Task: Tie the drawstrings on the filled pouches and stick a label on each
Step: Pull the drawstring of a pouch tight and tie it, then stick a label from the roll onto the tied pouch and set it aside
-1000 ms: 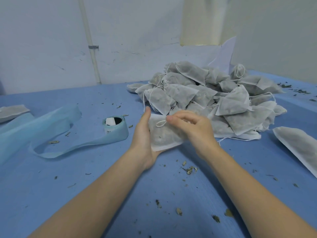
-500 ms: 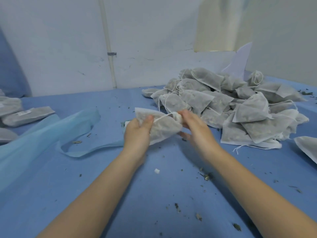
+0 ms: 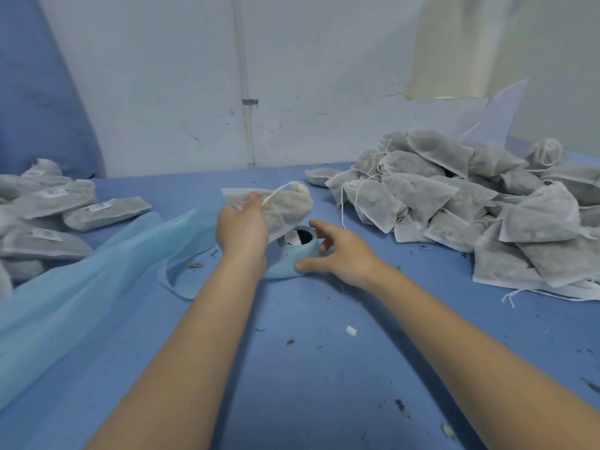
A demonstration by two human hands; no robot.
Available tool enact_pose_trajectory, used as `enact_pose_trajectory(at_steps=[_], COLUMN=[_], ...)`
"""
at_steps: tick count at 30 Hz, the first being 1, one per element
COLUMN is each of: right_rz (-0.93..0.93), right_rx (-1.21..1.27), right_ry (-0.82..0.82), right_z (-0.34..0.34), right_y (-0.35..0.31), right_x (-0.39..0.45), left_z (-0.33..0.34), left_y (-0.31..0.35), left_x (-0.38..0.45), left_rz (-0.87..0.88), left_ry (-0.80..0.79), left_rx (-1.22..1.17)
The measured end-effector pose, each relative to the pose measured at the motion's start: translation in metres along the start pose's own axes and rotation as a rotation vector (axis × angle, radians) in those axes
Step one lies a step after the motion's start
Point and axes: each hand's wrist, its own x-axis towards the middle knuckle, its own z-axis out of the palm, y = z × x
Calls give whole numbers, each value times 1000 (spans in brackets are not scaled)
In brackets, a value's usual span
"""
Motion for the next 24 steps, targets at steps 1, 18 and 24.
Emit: enact_pose_trajectory(at_steps=[1,18,24], right_rz=[-7,36,-1], right_rx=[14,101,153], right_ry=[-5,140,132], right_z=[2,15,0], right_y=[-1,-4,8], right_x=[1,-8,-15], left_z=[0,9,7], left_y=[0,-14,-16], left_x=[0,-2,-1], left_rz=[-23,110,124], left_ry=[-23,-29,-31], left_rx=[-10,281,298])
